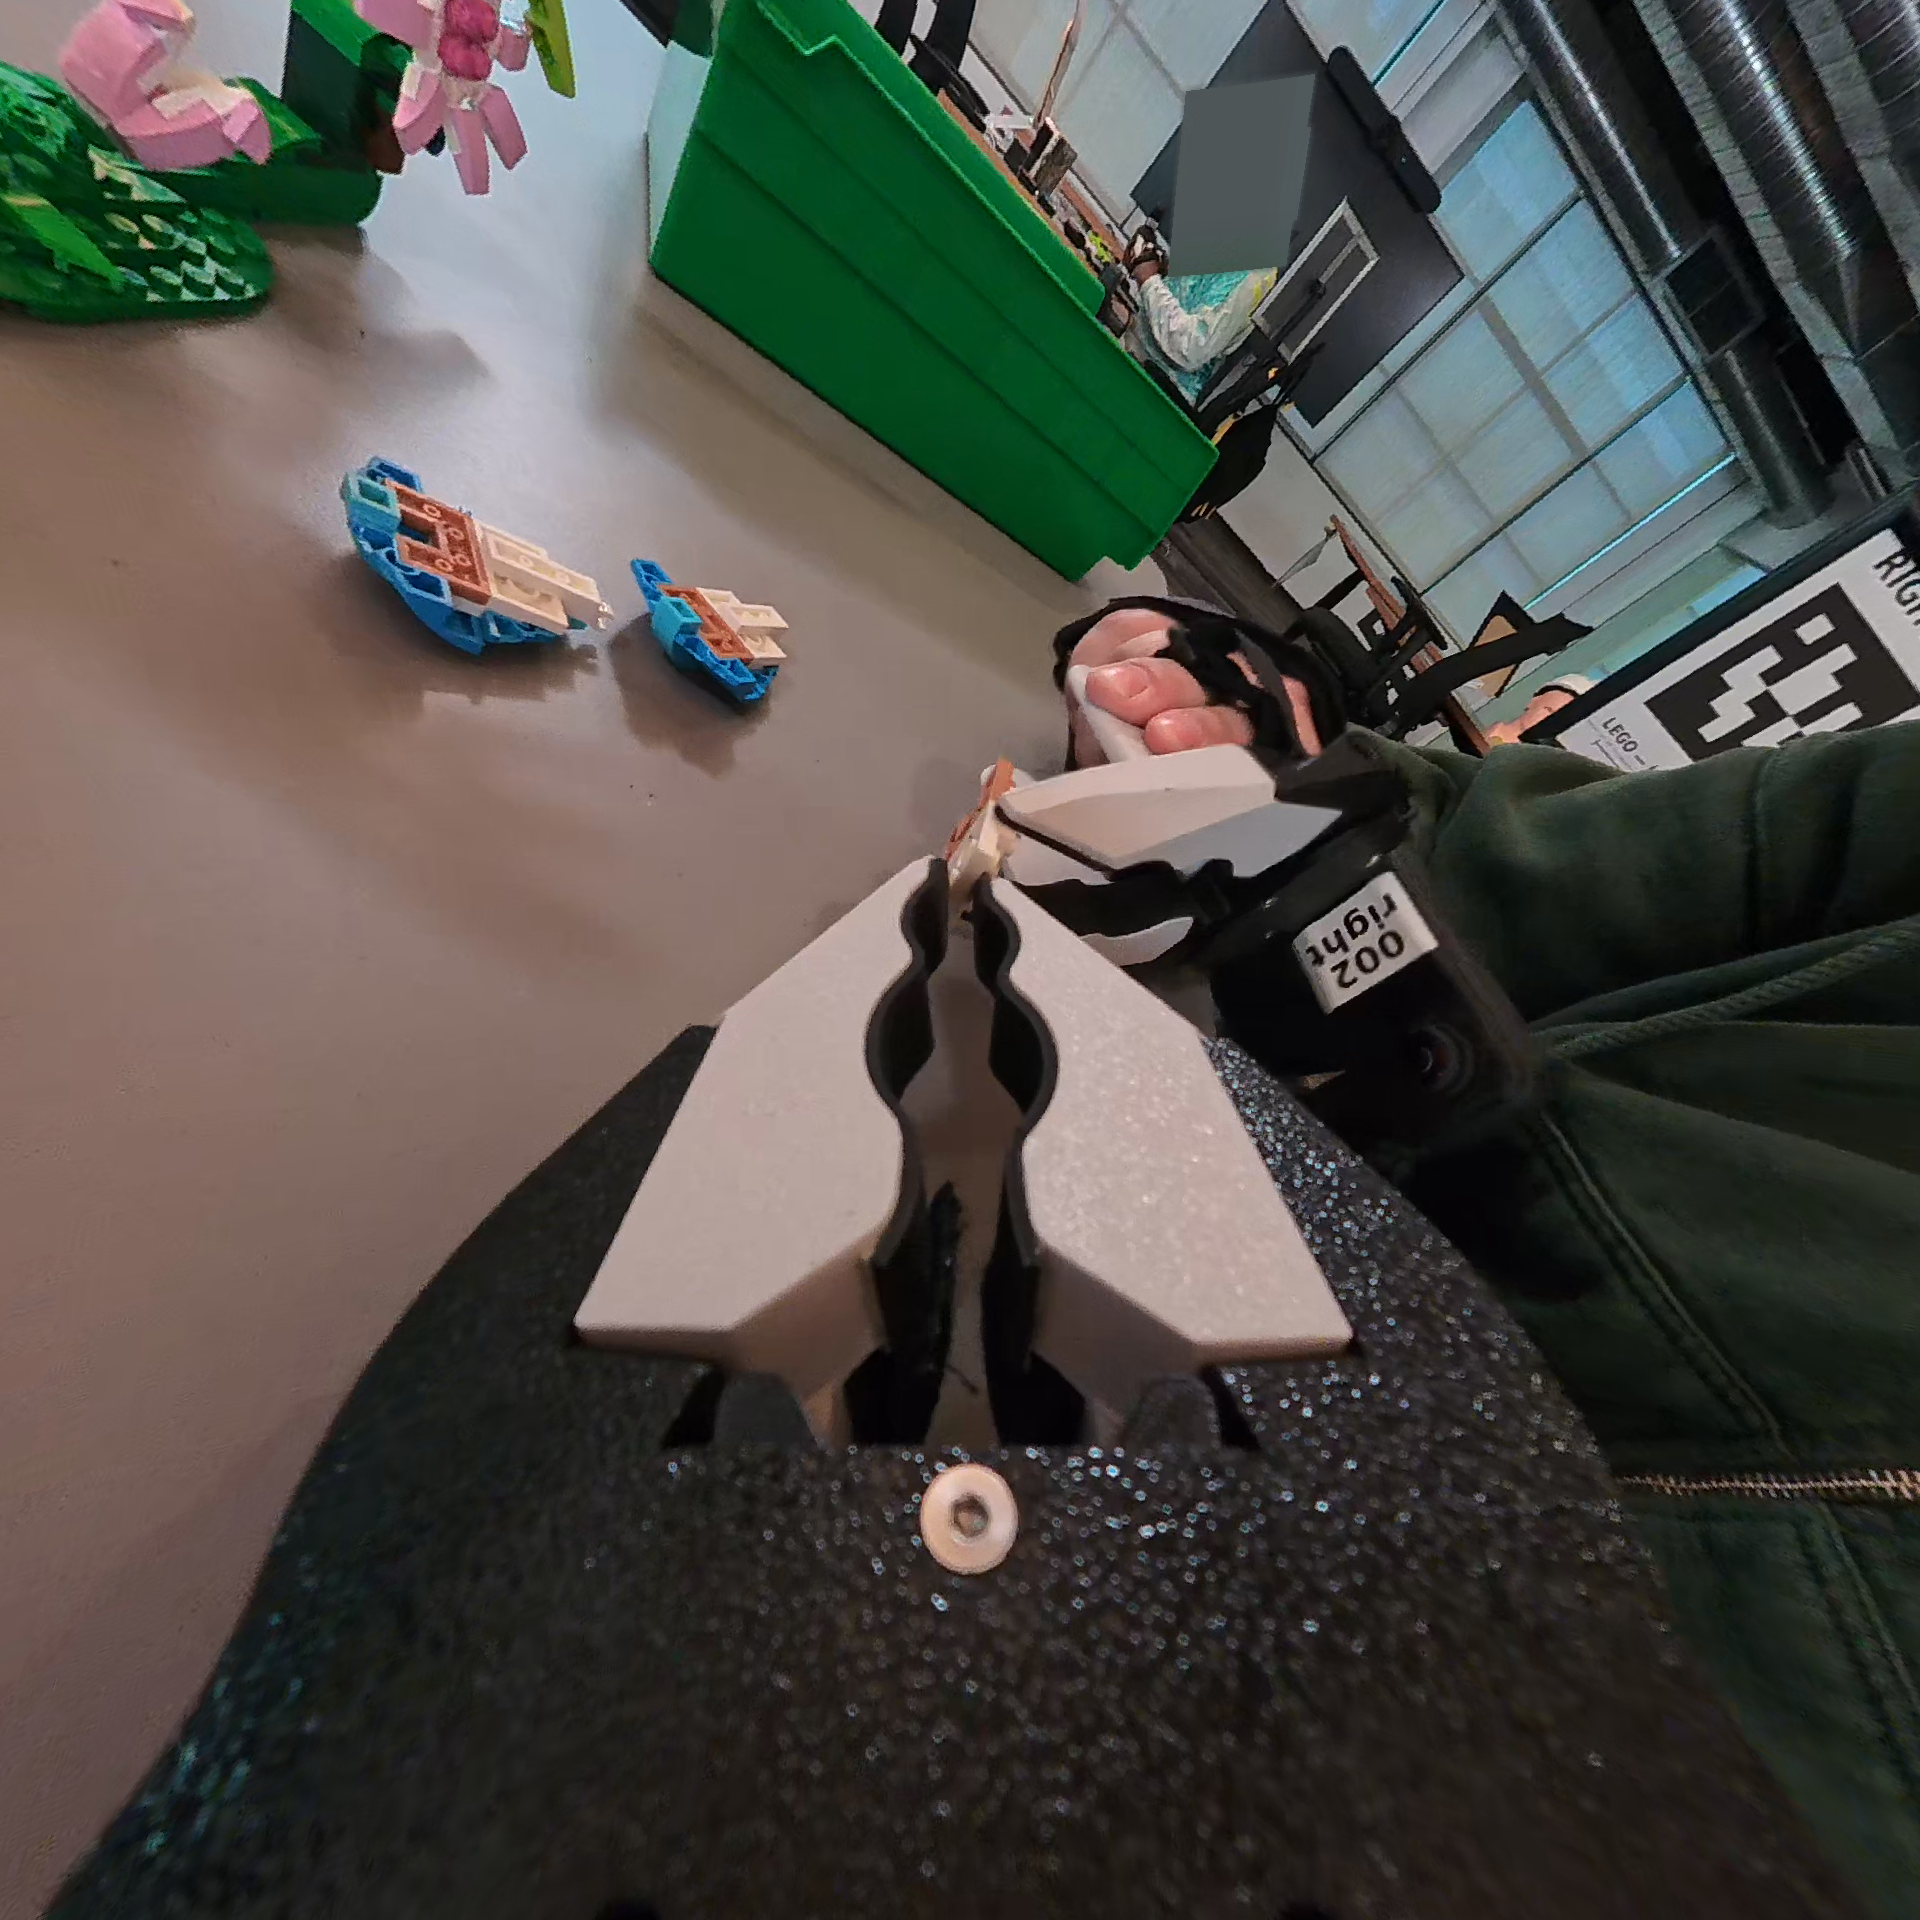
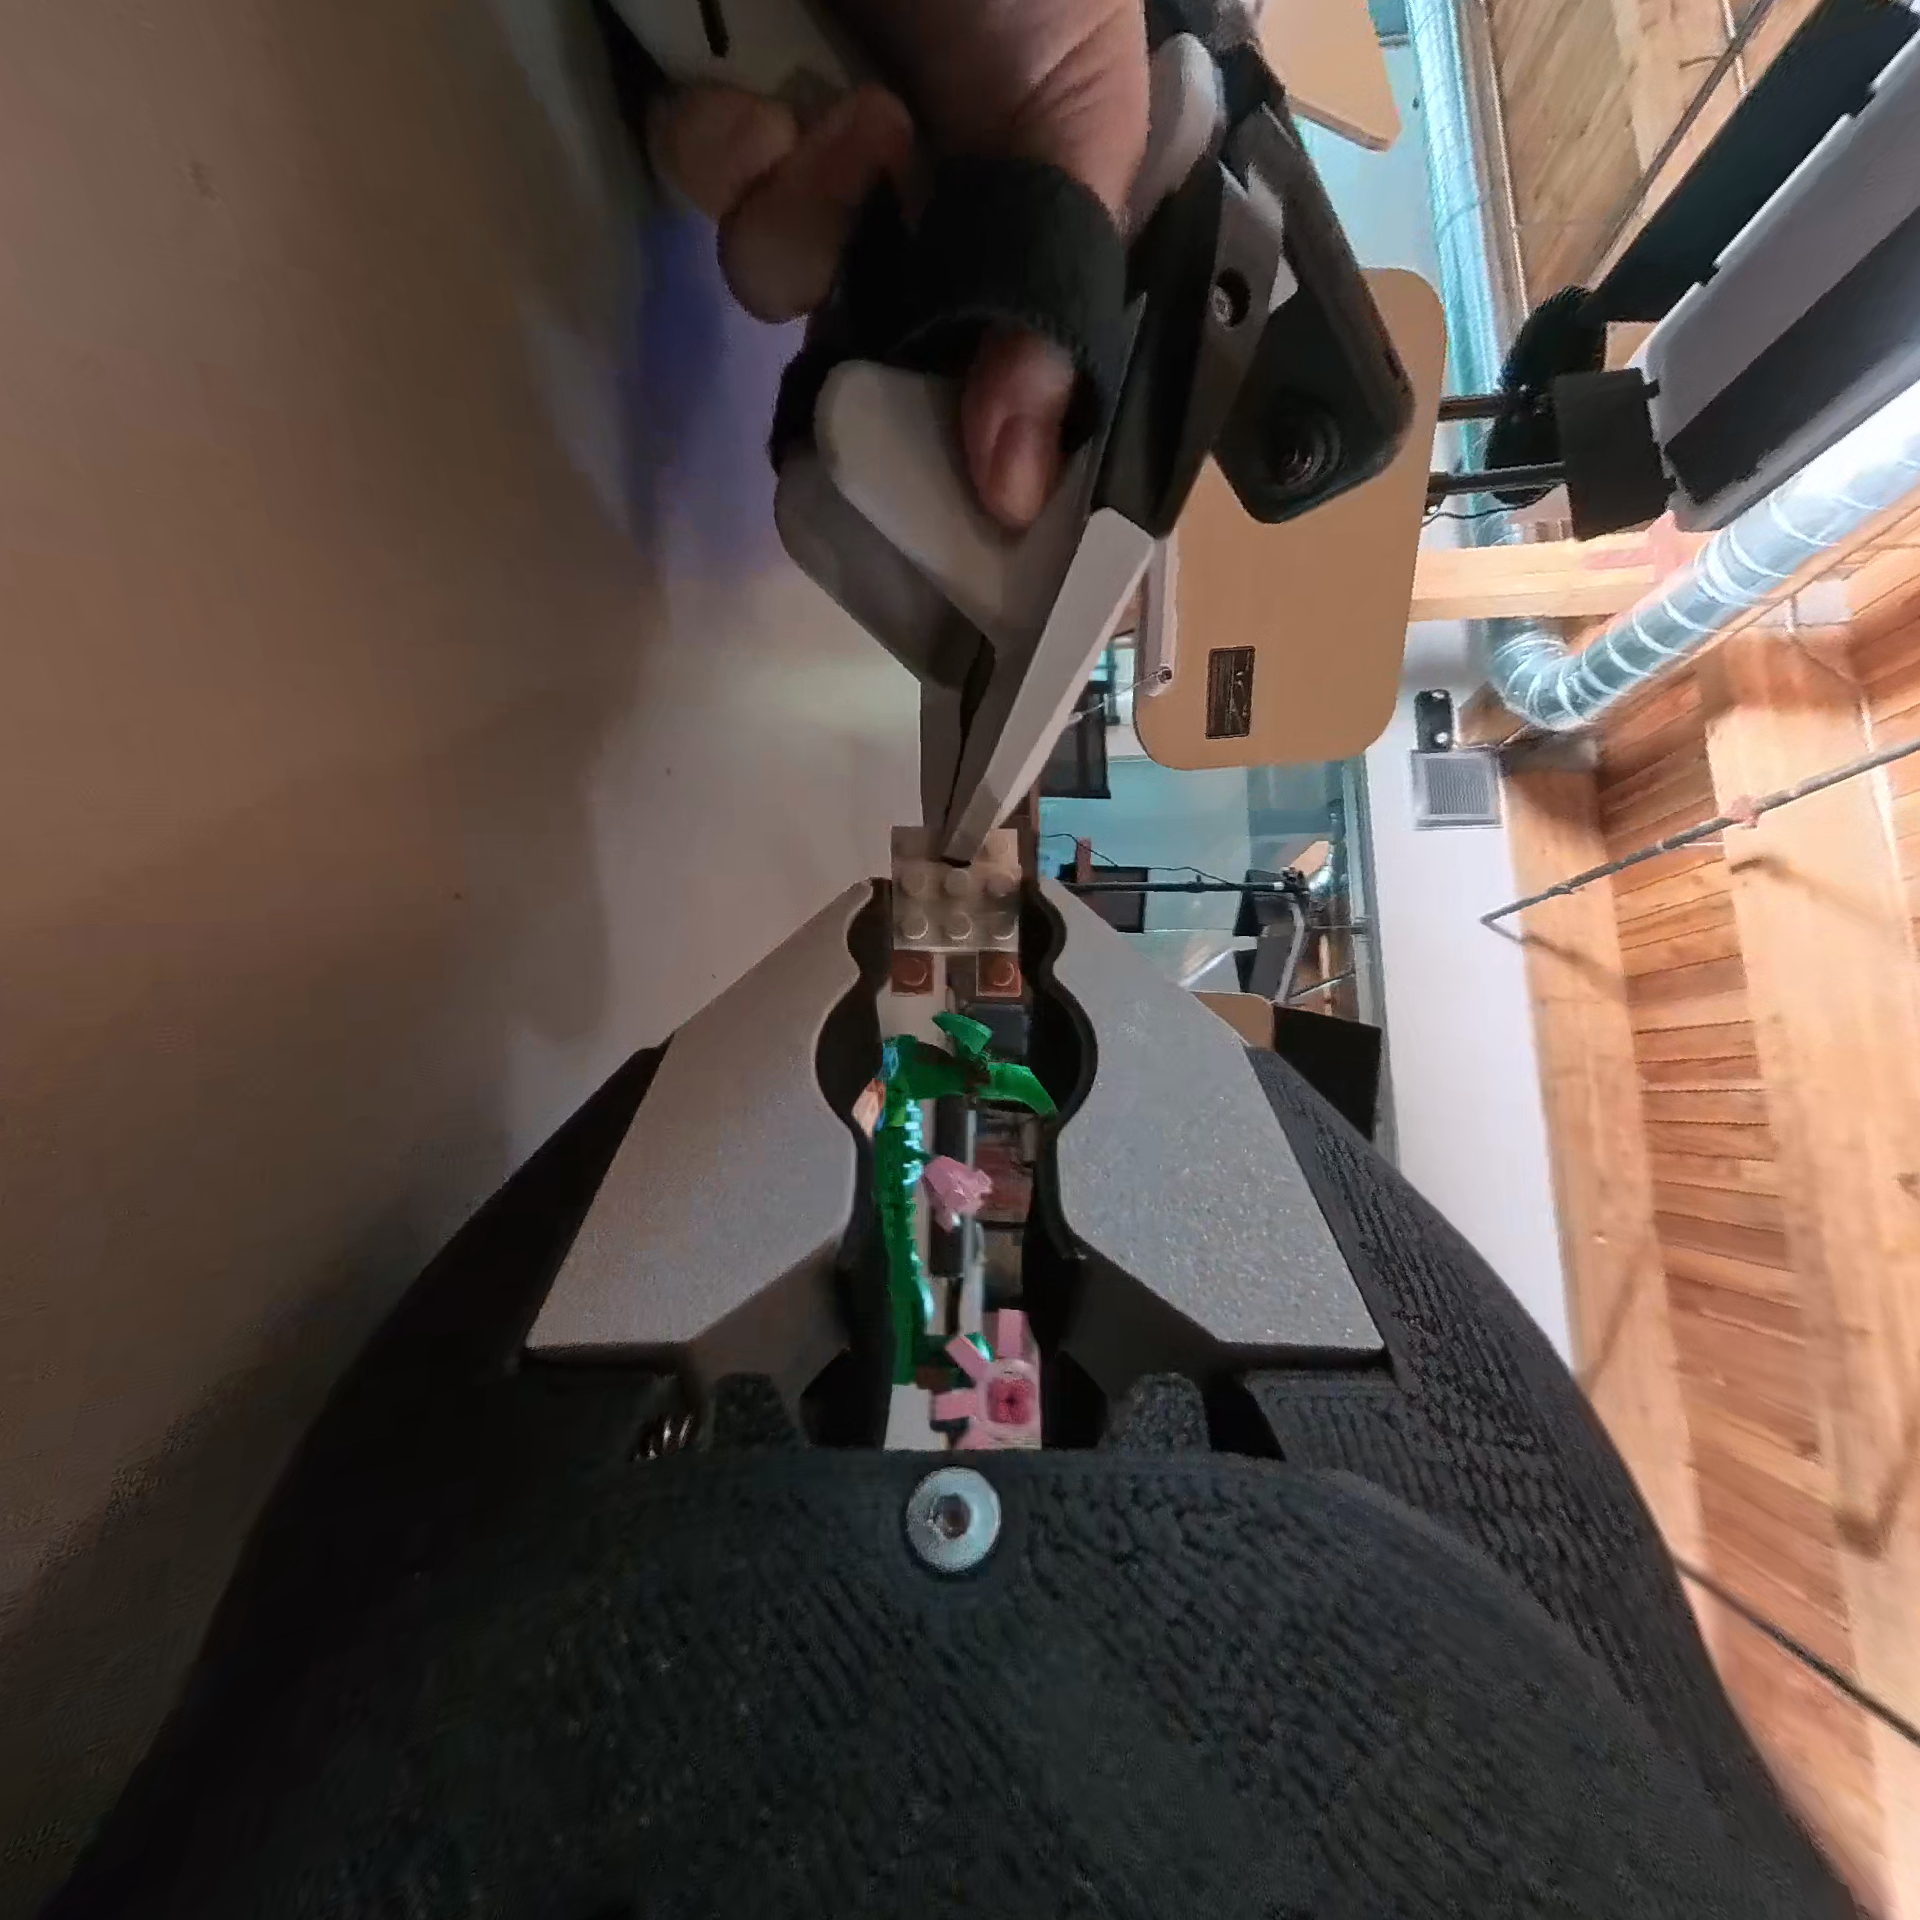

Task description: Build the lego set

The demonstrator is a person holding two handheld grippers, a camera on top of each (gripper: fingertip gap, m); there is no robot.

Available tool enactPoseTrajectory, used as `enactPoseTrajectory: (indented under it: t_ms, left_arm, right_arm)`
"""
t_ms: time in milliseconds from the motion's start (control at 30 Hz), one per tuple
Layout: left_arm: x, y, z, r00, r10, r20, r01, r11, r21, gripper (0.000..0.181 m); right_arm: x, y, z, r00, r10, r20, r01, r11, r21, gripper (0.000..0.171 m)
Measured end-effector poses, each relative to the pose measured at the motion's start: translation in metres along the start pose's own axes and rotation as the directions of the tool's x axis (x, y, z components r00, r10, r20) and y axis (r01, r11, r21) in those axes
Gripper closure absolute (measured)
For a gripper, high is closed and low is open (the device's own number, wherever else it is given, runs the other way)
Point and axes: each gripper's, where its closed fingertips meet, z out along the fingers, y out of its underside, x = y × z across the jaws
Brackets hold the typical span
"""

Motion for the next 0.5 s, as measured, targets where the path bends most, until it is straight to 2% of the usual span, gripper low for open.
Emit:
enactPoseTrajectory:
  t_ms: [233,367,500]
  left_arm:
    - [0.0004,0.0013,0.0007,1.000,-0.006,-0.002,0.006,1.000,-0.008,0.179]
    - [0.0035,0.0028,0.0017,1.000,-0.003,-0.018,0.003,1.000,-0.016,0.180]
    - [0.0080,0.0021,0.0017,0.999,-0.004,-0.045,0.004,1.000,-0.007,0.181]
  right_arm:
    - [-0.0013,-0.0017,-0.0020,0.990,-0.139,-0.029,0.138,0.990,-0.027,0.150]
    - [-0.0023,-0.0041,-0.0051,0.992,-0.123,-0.025,0.123,0.992,-0.006,0.150]
    - [-0.0010,-0.0062,-0.0081,1.000,-0.024,-0.005,0.024,0.999,0.037,0.151]
